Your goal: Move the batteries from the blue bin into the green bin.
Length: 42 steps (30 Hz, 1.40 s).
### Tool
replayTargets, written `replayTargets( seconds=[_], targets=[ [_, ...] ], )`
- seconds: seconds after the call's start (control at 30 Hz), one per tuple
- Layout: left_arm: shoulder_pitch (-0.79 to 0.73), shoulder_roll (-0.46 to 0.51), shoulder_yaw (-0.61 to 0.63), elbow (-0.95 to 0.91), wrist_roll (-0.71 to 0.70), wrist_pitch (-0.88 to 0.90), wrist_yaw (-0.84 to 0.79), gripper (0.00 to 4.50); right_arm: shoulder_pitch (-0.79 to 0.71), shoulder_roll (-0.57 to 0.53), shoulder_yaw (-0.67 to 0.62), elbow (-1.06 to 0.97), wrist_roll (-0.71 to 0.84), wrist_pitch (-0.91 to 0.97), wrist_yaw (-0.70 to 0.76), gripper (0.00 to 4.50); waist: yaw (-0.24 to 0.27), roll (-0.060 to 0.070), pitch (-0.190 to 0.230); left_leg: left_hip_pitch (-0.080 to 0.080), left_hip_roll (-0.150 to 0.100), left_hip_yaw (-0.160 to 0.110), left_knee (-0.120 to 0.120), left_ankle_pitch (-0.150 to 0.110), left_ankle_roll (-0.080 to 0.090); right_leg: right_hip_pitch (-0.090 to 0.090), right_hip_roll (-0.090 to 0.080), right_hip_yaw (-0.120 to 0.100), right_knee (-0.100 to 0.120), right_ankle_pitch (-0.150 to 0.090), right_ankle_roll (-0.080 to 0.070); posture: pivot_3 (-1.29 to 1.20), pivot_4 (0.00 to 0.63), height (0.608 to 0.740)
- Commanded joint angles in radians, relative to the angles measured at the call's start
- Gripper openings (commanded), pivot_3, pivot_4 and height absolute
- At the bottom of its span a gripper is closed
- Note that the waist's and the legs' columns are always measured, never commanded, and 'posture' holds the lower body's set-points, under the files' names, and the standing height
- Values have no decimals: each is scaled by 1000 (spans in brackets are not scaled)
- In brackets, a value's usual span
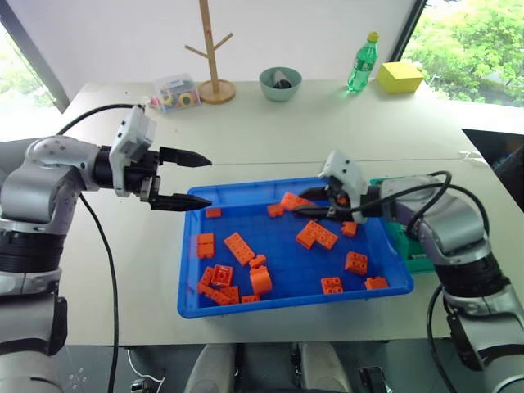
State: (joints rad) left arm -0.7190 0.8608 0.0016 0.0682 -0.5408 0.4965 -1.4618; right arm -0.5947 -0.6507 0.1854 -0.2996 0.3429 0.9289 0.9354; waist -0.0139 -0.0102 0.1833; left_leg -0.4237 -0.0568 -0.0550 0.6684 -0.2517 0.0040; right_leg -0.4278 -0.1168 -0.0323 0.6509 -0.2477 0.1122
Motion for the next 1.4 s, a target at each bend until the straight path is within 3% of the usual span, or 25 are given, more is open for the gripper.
replayTargets(
  seconds=[0.03, 0.1, 0.23, 0.4, 0.6, 0.77, 1.1, 1.4],
  targets=[
    [-19, 5, 13, -20, -4, -5, -3, 4500, 67, 16, 60, -66, -15, 1, -51, 3608, 3, 0, 0, 0, 0, 0, 0, 0, 0, 0, 0, 0, 0, 0, 0, 0, 150, 703],
    [-23, 6, 12, -20, -4, -5, -6, 4500, 83, 10, 77, -59, -36, -13, -70, 4447, 2, 0, 0, 0, -1, 0, 0, 0, 0, 0, 0, 0, 0, 0, 0, 0, 150, 703],
    [-33, 7, 10, -13, -1, -6, -11, 4500, 55, -55, 65, -29, -40, -55, -29, 4447, 1, 0, 0, 0, -1, 1, 1, 0, 0, 0, -1, 0, 0, 0, 0, 0, 150, 703],
    [-33, 3, 10, -8, 5, -16, -12, 4500, -102, -217, 39, 153, -58, -246, 180, 4447, -1, 1, 1, 1, 0, 1, 1, 0, 0, 0, 0, 0, 0, 0, 0, 0, 150, 703],
    [-28, -8, 14, -12, 7, -21, -3, 4500, -174, -295, 114, 374, -156, -551, 410, 4447, -2, 1, 1, 1, 1, 1, -1, 0, 0, 0, 1, 0, 0, 0, 0, 0, 150, 703],
    [-18, -3, 23, -25, 4, -17, 7, 4500, -252, -235, 187, 652, -309, -874, 463, 4447, -7, 1, 1, 1, 0, 3, 0, 0, 0, 0, 0, 0, 0, 0, 0, 0, 150, 703],
    [-3, 16, 38, -48, -4, 0, 21, 4500, -385, -85, 185, 921, -388, -1048, 479, 4447, -3, 1, 1, 1, 1, 2, -1, 2, -3, -1, 1, 1, 1, 0, 0, 0, 150, 703],
    [-18, 17, 35, -46, -4, 3, 22, 4500, -383, -11, 190, 1048, -466, -1182, 427, 4447, -9, 1, 1, 1, 0, 2, -1, 4, -7, -1, 1, 1, 1, 0, 0, 0, 150, 703]
  ],
)
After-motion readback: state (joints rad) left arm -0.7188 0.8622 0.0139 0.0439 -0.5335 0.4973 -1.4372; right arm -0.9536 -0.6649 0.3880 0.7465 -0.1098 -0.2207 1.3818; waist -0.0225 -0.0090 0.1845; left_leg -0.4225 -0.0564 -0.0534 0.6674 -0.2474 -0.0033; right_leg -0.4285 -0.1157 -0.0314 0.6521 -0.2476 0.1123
